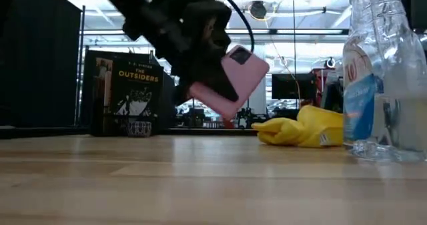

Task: Apply microfiber cloth
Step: Wipe the back of the pink cellphone with a yellow microfiber cloth

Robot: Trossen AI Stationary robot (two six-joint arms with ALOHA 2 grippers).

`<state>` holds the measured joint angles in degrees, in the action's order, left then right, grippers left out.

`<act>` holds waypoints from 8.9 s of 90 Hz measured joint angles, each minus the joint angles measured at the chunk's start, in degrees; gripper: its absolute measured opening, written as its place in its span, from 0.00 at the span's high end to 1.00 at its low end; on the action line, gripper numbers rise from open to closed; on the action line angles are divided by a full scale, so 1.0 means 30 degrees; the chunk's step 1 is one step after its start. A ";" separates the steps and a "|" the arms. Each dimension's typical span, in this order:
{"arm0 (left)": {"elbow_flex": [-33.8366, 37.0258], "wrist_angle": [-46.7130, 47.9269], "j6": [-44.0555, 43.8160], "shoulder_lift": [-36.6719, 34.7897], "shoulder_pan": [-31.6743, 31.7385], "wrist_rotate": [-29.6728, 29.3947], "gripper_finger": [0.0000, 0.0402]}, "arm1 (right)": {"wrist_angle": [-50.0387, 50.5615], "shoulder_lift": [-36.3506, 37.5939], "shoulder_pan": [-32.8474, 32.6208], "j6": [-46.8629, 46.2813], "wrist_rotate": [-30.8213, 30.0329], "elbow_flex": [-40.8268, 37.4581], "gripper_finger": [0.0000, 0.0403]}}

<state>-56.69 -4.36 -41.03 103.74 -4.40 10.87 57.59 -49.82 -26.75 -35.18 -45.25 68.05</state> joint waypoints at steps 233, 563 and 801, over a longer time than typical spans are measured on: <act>0.0372 0.2400 0.1806 0.1286 -0.1447 0.1725 0.63 | -0.1125 -0.2407 0.1686 0.4458 0.0159 -0.0022 0.09; -0.1267 -0.3165 1.4209 0.4117 0.1187 0.0659 0.84 | 0.1189 -1.4831 1.0690 0.1841 1.2815 0.4320 0.13; -0.1296 -0.3315 1.4732 0.4146 0.1314 0.0225 0.84 | -2.0358 -1.7214 0.2230 -0.0338 1.0531 -0.6885 0.96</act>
<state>-60.58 -14.31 3.17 116.18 -0.46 11.55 -3.49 -101.47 -20.06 -36.19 -13.66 47.40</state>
